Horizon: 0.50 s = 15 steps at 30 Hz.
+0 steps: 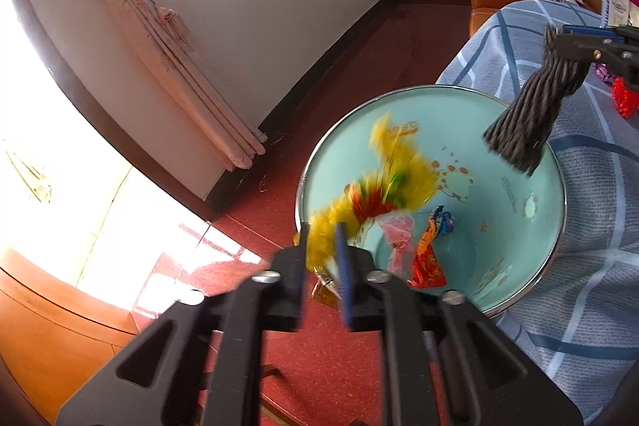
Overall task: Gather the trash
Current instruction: 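Open both grippers to drop the wrapper and scrubber into the bin, then move the right gripper back to the table and grasp the yellow sponge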
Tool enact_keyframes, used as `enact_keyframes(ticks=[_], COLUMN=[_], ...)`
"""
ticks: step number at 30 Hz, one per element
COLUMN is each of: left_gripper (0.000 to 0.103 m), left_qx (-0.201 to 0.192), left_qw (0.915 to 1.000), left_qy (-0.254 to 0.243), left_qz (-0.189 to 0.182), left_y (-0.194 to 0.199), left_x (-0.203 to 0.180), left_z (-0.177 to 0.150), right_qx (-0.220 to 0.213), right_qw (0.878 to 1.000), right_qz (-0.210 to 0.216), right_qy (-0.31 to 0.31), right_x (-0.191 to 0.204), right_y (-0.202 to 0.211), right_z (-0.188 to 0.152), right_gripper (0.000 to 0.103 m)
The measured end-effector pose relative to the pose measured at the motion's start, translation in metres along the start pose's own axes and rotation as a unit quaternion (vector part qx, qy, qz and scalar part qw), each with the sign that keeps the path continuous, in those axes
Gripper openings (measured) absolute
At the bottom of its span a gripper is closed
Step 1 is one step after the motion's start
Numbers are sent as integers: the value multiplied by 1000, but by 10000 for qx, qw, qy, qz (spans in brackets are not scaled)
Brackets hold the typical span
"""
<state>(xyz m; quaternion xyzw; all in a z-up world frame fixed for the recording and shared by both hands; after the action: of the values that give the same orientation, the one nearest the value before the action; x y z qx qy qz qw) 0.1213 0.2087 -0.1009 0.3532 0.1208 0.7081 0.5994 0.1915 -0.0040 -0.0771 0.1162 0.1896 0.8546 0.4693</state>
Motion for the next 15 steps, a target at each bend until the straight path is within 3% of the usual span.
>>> enact_keyframes(ticks=[2, 3, 8, 15], left_gripper=[47, 48, 55, 56], left_qx=[-55, -76, -90, -98], left_qw=[10000, 10000, 9999, 9997], left_qy=[31, 41, 99, 98], left_qz=[-12, -27, -65, -206], left_y=[2, 2, 3, 6], left_x=[0, 0, -2, -15], left_z=[1, 1, 1, -3], right_qx=[55, 63, 100, 7], right_qw=[10000, 10000, 9999, 9992], right_qz=[51, 53, 25, -333], right_qy=[-21, -32, -100, -202], right_x=[1, 1, 0, -19], right_y=[-2, -2, -1, 28], right_z=[-3, -4, -8, -10], right_gripper=[41, 43, 45, 47])
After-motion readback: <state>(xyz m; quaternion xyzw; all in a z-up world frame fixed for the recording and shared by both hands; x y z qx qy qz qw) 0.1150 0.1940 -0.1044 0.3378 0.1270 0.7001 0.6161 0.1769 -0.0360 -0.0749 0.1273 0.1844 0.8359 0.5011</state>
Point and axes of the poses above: each gripper's, at about its wrist camera, not at the fingertips, and y roughly against the way its jaws point, x to its left, z to its top, the point moved 4 cm from there along -y, roughly the way its jaws point, and after that the axes turned 12 degrees about -x, right-handed, at the moved point
